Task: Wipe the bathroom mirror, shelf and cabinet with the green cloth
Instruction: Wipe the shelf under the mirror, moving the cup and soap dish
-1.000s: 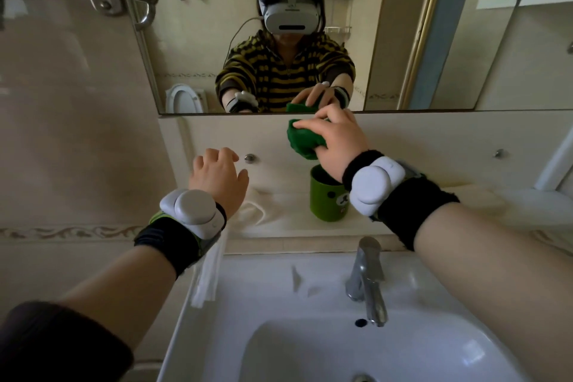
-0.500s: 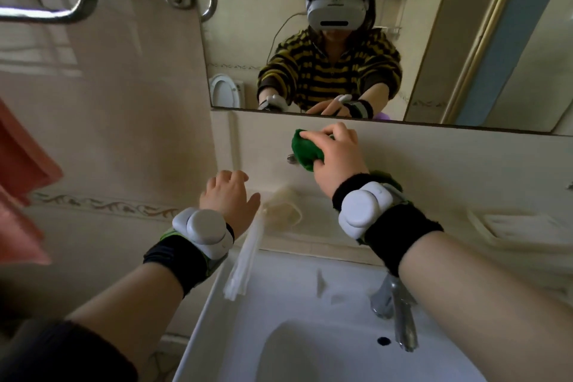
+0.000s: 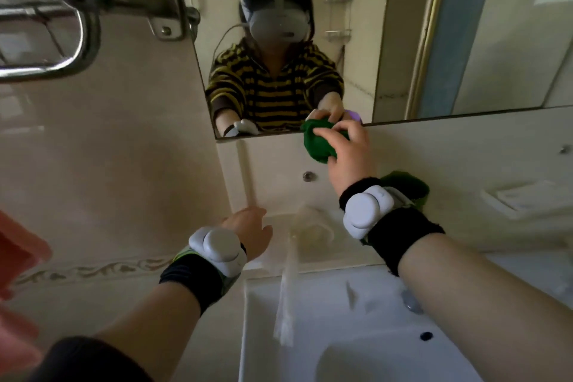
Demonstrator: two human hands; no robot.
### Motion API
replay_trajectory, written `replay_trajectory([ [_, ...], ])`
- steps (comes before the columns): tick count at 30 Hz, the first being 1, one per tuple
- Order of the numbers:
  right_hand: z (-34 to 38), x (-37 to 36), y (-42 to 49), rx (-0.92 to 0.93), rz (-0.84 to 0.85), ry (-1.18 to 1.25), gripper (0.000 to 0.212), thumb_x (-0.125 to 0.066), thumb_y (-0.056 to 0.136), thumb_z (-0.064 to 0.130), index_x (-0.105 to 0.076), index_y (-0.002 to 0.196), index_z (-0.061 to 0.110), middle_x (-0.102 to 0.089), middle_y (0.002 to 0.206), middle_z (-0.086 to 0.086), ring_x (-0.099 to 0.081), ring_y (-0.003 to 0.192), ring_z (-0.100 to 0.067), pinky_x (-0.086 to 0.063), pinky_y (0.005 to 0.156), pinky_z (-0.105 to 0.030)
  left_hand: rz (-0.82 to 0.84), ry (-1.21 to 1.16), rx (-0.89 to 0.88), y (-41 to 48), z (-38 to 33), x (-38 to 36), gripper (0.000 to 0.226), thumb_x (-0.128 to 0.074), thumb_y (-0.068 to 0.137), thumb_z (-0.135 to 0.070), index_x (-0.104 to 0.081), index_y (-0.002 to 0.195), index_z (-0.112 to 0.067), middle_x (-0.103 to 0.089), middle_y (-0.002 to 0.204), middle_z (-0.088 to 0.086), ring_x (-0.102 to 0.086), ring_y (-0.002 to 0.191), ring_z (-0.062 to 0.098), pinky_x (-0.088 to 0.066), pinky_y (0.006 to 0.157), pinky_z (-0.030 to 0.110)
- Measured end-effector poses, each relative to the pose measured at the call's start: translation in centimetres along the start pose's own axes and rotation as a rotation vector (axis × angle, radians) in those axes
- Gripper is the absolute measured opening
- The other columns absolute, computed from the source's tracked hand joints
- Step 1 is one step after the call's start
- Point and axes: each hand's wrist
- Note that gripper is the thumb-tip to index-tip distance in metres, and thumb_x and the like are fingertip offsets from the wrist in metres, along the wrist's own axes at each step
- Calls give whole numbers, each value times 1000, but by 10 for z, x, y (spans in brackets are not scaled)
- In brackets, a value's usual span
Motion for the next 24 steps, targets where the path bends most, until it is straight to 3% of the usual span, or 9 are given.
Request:
replay_trajectory([
  [3, 0, -4, -5, -2, -28, -29, 55, -53, 71, -18, -65, 115, 12, -50, 117, -15, -43, 112, -31, -35, 94, -27, 64, 28, -28, 12, 1, -7, 42, -37, 99, -30, -43, 136, -14, -45, 141, 6, -43, 128, 23, -34, 102, 29],
  [7, -3, -6, -6, 10, -47, -56, 58, -56, 68, -20, -65, 114, 13, -52, 116, -14, -45, 110, -32, -39, 92, -31, 55, 122, -95, 24, -1, -12, 31, -35, 96, -18, -62, 106, -9, -62, 116, 8, -58, 106, 26, -45, 86, 28],
  [13, -12, -12, -11, 64, -25, -55, 59, -59, 64, -20, -65, 115, 11, -53, 114, -18, -47, 109, -38, -45, 91, -46, 2, 140, -95, 27, 2, -17, 29, -38, 91, -19, -65, 101, -11, -61, 111, 9, -58, 101, 28, -41, 74, 25],
  [24, -18, -21, -31, 69, 38, -77, 58, -56, 67, -18, -65, 116, 12, -55, 111, -19, -50, 105, -40, -50, 83, -48, 1, 100, -6, 25, -3, -12, 36, -42, 90, -25, -63, 119, -18, -54, 129, 3, -52, 117, 23, -41, 92, 24],
])
Point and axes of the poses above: each hand's wrist, its own y-axis towards the middle knuckle, its own x-axis out of the back of the hand, z = x × y
